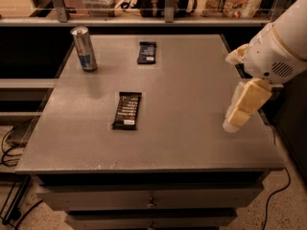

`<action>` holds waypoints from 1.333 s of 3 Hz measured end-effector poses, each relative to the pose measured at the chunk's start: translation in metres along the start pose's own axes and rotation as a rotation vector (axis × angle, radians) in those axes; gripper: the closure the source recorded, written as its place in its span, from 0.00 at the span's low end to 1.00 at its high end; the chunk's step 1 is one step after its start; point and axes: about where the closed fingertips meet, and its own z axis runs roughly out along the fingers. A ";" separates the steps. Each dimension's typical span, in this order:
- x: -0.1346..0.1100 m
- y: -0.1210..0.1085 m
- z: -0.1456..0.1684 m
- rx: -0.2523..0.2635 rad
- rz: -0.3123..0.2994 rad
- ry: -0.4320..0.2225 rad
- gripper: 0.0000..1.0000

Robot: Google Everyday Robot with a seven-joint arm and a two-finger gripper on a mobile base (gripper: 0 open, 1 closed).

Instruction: Pick rxbar chocolate

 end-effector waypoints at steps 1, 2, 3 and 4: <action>-0.035 0.003 0.030 -0.039 0.000 -0.087 0.00; -0.039 0.002 0.031 -0.036 0.000 -0.097 0.00; -0.041 -0.001 0.042 -0.038 0.063 -0.122 0.00; -0.067 -0.005 0.066 -0.064 0.082 -0.222 0.00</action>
Offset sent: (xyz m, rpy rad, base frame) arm 0.0078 0.0354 -0.0106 0.0735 0.0130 0.0256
